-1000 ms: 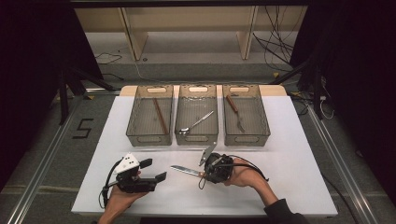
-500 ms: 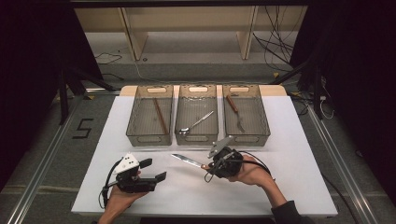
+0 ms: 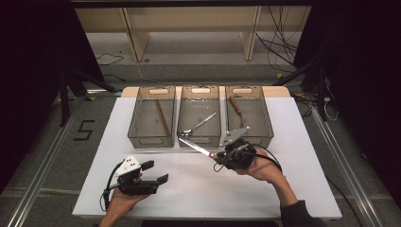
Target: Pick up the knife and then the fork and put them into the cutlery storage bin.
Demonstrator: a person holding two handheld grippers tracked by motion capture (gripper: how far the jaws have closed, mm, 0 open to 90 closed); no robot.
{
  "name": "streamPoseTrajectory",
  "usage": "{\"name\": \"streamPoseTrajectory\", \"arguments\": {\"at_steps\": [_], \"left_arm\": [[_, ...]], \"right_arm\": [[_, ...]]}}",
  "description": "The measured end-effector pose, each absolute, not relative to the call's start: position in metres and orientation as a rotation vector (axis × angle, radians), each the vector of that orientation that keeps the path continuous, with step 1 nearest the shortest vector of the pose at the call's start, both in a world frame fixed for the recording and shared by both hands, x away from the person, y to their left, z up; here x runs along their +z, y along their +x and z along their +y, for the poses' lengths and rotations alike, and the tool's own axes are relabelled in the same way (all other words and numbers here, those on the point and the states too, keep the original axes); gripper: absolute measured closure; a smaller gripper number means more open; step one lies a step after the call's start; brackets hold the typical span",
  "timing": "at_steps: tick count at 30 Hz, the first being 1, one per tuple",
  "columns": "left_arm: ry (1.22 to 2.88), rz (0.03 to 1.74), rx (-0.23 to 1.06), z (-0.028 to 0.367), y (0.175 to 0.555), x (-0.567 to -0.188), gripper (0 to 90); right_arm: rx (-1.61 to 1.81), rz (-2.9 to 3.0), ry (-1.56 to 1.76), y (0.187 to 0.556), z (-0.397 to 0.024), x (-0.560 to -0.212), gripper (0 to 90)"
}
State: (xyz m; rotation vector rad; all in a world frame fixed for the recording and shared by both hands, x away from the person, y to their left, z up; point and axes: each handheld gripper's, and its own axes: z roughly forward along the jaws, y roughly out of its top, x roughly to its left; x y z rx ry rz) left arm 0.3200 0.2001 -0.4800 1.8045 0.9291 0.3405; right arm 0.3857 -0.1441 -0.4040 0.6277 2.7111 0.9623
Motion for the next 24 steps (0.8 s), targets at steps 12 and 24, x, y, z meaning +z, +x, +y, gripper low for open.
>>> {"name": "streamPoseTrajectory", "arguments": {"at_steps": [12,24], "left_arm": [[1.803,0.928,0.341,0.200,0.320,-0.480,17.8],[1.800,0.928,0.342,0.201,0.320,-0.480,17.7]], "right_arm": [[1.058,2.487,0.886,0.419,-0.175,-0.377,76.8],[1.030,2.303,1.188,0.466,-0.204,-0.375,76.8]]}}
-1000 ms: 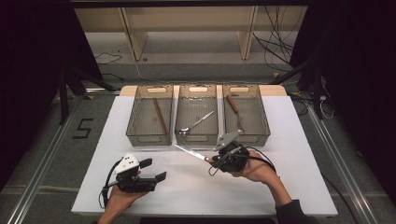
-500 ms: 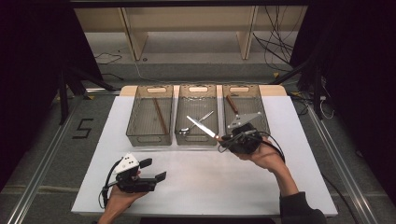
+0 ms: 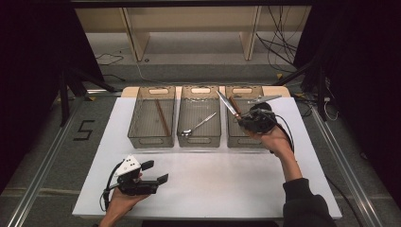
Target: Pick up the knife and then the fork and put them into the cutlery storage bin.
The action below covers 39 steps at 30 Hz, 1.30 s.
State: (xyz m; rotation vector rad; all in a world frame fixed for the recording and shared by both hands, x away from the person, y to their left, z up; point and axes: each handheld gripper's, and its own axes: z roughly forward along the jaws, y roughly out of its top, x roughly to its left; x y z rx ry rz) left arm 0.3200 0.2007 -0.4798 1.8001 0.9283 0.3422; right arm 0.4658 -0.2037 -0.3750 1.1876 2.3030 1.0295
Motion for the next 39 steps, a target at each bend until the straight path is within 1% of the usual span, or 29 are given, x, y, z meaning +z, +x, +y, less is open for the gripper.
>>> {"name": "streamPoseTrajectory", "arguments": {"at_steps": [8,15,39], "left_arm": [[1.800,0.930,0.341,0.201,0.320,-0.480,17.7],[1.799,0.929,0.342,0.201,0.320,-0.480,17.8],[1.798,0.929,0.340,0.201,0.320,-0.480,17.7]], "right_arm": [[0.999,2.216,1.312,0.484,-0.215,-0.375,76.8],[0.940,2.195,1.365,0.496,-0.216,-0.383,76.7],[0.846,2.166,1.482,0.516,-0.218,-0.401,76.6]]}}
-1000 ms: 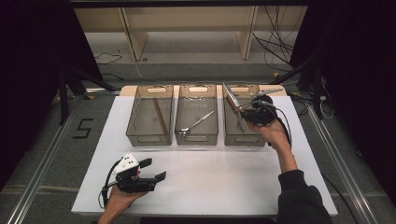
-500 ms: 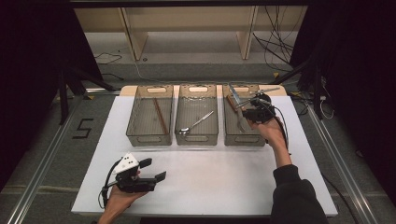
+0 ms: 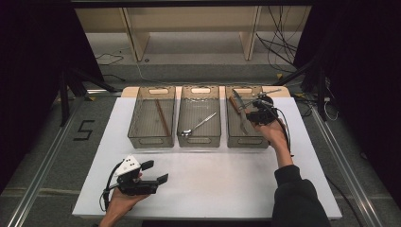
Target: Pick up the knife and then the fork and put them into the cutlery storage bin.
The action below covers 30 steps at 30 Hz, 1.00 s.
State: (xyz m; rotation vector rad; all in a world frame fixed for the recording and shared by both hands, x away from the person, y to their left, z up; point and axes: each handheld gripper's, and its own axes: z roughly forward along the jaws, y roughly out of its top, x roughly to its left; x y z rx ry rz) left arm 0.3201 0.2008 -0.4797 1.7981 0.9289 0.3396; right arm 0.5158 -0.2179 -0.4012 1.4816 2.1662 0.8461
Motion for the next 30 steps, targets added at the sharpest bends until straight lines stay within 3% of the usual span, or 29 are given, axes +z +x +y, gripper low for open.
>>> {"name": "streamPoseTrajectory", "arguments": {"at_steps": [9,10,13,14,30], "left_arm": [[1.798,0.931,0.338,0.201,0.320,-0.480,17.6],[1.798,0.932,0.338,0.201,0.320,-0.480,17.4],[1.795,0.934,0.337,0.201,0.320,-0.480,17.4],[1.797,0.933,0.337,0.201,0.320,-0.480,17.4],[1.801,0.931,0.338,0.201,0.320,-0.480,17.3]], "right_arm": [[0.811,2.182,1.494,0.522,-0.217,-0.408,75.5],[0.821,2.187,1.496,0.522,-0.217,-0.408,70.7],[0.896,2.207,1.506,0.522,-0.217,-0.404,41.5],[0.903,2.203,1.503,0.521,-0.217,-0.402,39.1],[1.004,2.231,1.405,0.502,-0.212,-0.385,28.4]]}}
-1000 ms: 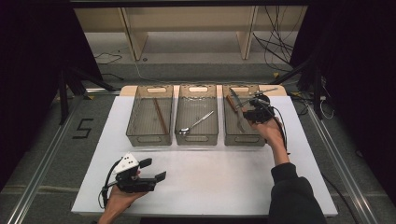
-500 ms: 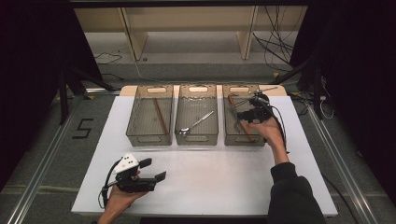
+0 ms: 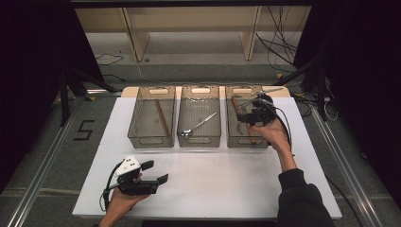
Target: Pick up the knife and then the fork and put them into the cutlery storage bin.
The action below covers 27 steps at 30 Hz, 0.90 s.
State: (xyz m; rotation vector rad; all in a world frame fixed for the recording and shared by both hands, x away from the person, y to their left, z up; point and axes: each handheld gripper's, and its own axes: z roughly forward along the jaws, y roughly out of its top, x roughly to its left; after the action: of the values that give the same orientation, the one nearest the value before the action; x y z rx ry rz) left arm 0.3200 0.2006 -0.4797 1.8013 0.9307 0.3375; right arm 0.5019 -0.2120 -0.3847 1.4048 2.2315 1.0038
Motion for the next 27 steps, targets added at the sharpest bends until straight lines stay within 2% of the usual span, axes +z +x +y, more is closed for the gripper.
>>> {"name": "streamPoseTrajectory", "arguments": {"at_steps": [10,27], "left_arm": [[1.801,0.930,0.340,0.200,0.320,-0.480,17.3],[1.803,0.932,0.335,0.200,0.320,-0.480,17.3]], "right_arm": [[1.117,2.222,1.321,0.473,-0.205,-0.377,25.9],[1.333,2.166,1.224,0.416,-0.203,-0.392,25.3]]}}
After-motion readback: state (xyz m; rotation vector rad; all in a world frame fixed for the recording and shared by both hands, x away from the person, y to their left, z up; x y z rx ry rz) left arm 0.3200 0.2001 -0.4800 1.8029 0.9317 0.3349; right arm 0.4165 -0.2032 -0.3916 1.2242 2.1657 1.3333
